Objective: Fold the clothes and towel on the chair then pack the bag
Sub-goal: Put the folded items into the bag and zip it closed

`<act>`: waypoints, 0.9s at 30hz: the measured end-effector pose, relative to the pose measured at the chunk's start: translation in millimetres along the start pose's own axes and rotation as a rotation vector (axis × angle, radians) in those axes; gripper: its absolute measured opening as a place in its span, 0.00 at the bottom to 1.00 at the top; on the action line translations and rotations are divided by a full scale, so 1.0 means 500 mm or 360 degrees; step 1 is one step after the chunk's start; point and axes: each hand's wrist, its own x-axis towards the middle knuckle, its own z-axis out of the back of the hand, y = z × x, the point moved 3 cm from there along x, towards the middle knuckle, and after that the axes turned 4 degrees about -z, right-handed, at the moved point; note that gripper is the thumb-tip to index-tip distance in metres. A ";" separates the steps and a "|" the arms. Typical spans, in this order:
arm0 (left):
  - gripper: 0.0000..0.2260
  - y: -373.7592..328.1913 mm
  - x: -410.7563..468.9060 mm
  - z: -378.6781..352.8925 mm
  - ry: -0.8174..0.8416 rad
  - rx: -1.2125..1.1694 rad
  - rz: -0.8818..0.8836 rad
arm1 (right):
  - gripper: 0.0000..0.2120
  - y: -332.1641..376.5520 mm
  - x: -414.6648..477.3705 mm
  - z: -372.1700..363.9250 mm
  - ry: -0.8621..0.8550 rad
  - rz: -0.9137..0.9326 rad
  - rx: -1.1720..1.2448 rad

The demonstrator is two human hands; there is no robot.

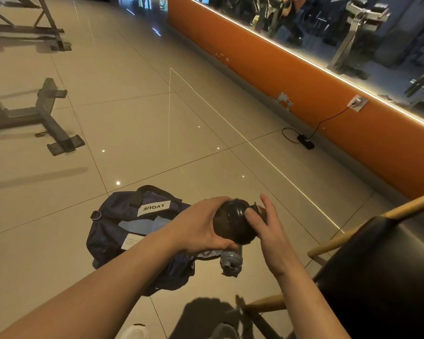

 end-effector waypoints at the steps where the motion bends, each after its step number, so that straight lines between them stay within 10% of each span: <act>1: 0.40 -0.002 0.000 0.000 -0.0003 0.0002 -0.0007 | 0.40 -0.002 0.001 0.000 0.0015 0.0037 0.0000; 27: 0.41 -0.003 0.002 0.001 0.0002 0.0063 -0.0010 | 0.34 -0.001 -0.001 -0.001 0.0040 -0.0014 -0.0179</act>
